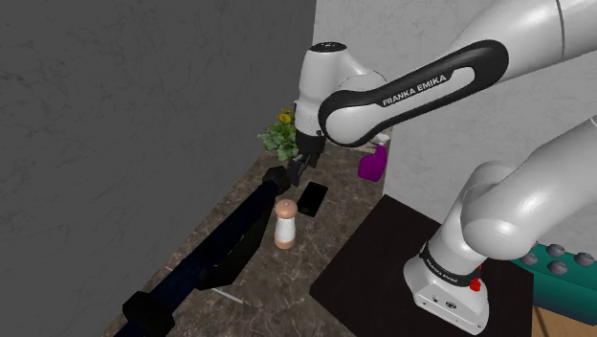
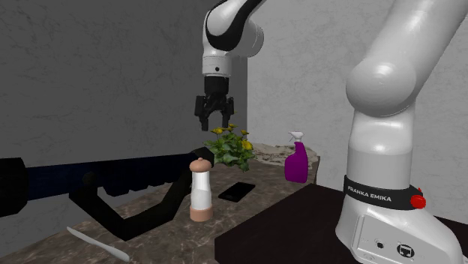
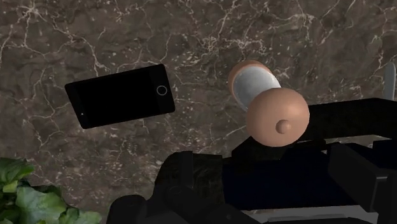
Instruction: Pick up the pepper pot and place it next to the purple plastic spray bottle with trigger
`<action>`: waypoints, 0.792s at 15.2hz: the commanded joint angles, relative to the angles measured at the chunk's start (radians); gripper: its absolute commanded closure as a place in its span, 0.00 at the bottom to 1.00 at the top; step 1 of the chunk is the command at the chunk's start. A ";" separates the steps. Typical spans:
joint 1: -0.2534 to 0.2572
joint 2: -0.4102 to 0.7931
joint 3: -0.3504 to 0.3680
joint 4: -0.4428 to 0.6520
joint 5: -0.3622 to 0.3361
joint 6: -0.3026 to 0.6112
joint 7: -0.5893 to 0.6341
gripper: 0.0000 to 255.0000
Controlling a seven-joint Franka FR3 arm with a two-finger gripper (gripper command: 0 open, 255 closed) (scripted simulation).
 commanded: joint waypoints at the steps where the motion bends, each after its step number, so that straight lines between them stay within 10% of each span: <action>1: 0.003 0.077 0.028 0.010 -0.009 0.071 0.035 0.00; 12: -0.009 0.358 0.088 0.051 -0.131 0.311 0.178 0.00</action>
